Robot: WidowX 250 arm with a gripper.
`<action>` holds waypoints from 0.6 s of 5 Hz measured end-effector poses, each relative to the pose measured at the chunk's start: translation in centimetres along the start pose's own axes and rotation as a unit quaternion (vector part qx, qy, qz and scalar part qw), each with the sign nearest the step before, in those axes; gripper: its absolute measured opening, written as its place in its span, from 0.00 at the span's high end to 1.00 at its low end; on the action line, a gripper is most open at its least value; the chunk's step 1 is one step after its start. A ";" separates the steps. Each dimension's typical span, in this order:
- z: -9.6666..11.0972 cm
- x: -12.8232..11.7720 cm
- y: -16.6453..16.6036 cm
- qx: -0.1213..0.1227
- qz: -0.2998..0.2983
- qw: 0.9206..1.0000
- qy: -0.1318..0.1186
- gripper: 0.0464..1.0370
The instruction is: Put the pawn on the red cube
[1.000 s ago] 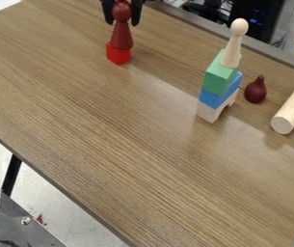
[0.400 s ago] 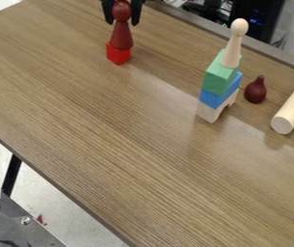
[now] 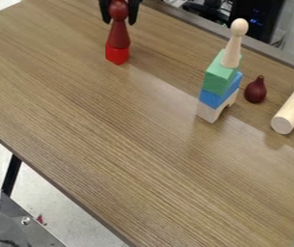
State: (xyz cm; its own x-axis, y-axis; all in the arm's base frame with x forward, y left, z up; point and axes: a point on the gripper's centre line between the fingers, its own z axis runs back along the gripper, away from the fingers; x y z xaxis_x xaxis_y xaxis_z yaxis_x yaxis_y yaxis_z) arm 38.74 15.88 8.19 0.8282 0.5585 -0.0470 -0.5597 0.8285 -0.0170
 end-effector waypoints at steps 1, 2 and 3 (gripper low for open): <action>-1.2 -0.1 0.6 0.006 0.005 1.000 0.017 0.11; -1.3 -0.2 0.6 0.003 0.004 1.000 0.020 0.03; -0.7 -0.5 0.4 -0.003 0.001 1.000 0.016 0.04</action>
State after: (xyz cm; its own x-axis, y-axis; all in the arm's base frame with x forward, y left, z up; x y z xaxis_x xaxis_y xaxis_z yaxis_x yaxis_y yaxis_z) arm 38.09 15.95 7.54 0.8253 0.5591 -0.0791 -0.5623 0.8266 -0.0237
